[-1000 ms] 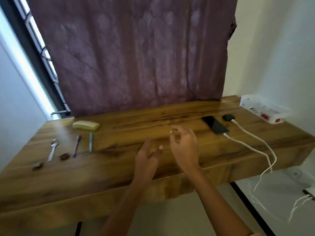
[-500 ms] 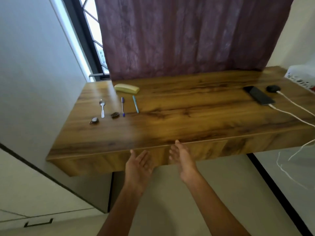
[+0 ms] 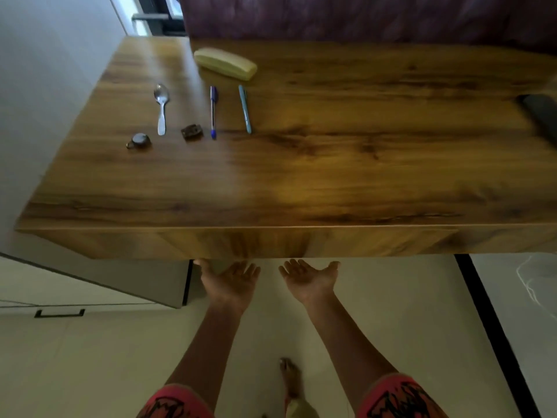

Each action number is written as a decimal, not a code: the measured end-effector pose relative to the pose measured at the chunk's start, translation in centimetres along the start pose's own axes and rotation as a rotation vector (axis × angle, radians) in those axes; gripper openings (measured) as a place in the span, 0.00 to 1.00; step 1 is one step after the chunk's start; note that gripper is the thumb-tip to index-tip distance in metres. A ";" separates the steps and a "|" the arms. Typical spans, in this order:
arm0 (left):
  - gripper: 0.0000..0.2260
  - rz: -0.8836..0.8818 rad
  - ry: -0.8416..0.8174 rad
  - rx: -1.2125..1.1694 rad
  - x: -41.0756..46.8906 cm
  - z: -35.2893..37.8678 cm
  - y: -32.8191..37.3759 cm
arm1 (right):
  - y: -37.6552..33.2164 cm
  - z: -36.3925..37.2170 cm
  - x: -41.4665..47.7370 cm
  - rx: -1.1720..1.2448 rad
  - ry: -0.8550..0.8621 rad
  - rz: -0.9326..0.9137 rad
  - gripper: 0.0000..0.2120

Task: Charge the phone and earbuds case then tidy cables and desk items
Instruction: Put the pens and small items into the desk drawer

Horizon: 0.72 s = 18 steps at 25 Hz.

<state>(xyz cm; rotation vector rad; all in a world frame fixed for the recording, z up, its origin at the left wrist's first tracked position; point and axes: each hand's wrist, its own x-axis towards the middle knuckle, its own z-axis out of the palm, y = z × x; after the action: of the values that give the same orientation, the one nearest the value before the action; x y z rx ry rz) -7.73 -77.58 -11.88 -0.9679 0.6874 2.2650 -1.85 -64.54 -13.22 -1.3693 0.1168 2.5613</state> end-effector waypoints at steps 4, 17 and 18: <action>0.37 0.072 -0.086 -0.074 3.4 -1.2 1.1 | 0.2 0.7 2.6 0.079 -0.017 -0.037 0.43; 0.42 0.132 -0.090 0.014 1.9 -5.7 0.6 | 1.9 -3.7 1.0 -0.002 -0.036 -0.106 0.42; 0.43 0.119 -0.106 0.024 1.4 -6.7 0.4 | 2.2 -4.7 0.3 -0.007 -0.032 -0.109 0.42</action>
<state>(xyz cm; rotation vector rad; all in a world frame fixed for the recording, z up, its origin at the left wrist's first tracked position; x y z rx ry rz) -5.66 -81.77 -16.87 -0.8082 0.7408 2.3866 1.21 -67.46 -16.17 -1.2994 0.0267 2.4948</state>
